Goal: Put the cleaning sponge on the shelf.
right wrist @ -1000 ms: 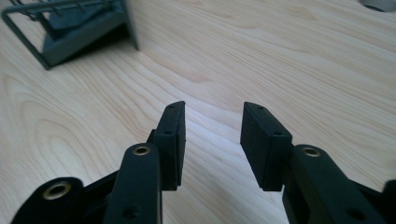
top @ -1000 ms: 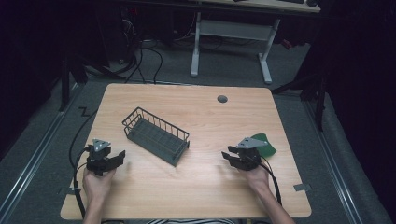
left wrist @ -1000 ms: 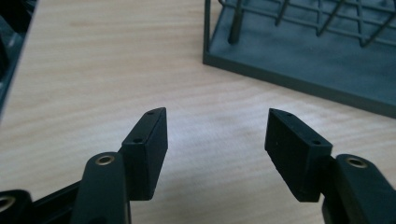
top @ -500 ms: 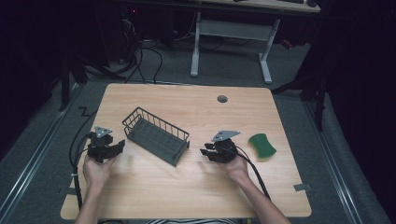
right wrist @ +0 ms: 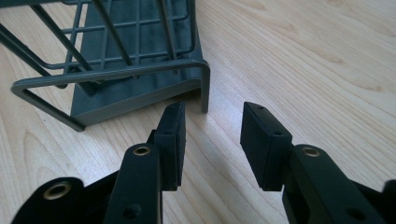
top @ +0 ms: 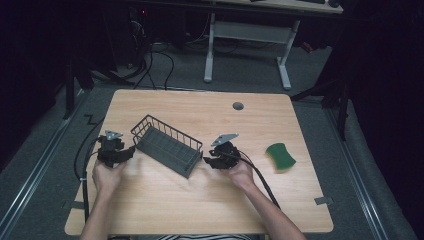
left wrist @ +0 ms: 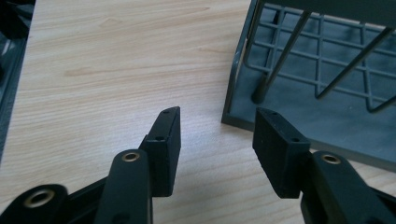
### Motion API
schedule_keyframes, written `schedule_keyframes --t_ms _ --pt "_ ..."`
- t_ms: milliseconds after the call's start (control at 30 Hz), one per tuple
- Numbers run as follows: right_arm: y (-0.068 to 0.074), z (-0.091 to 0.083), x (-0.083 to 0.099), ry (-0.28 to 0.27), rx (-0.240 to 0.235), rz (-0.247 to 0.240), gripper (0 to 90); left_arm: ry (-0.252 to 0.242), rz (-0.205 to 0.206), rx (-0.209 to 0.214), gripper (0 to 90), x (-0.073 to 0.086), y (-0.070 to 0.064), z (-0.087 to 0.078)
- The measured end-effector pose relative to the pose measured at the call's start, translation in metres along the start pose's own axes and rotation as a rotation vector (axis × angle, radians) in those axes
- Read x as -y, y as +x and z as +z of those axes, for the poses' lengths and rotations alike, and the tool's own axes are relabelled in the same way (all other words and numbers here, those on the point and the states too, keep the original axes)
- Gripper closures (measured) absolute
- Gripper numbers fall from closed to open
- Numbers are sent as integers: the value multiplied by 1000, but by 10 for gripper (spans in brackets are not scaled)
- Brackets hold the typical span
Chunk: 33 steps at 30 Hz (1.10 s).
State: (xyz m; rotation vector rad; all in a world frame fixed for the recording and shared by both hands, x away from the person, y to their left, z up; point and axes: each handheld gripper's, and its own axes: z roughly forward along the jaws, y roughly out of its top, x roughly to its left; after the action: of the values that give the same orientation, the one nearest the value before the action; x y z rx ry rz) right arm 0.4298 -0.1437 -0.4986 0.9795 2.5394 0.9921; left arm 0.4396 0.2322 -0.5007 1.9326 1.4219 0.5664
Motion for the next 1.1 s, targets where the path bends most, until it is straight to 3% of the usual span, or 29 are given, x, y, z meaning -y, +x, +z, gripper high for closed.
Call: schedule_keyframes --t_ms 233,400,1100 --pt "0 14 1 34 -9 11 639 -5 2 32 553 1 -2 9" --pt "0 20 0 26 -13 5 674 -9 -14 39 574 1 0 11" --pt "1 25 -6 50 -25 -22 850 -11 -4 78 742 3 4 20"
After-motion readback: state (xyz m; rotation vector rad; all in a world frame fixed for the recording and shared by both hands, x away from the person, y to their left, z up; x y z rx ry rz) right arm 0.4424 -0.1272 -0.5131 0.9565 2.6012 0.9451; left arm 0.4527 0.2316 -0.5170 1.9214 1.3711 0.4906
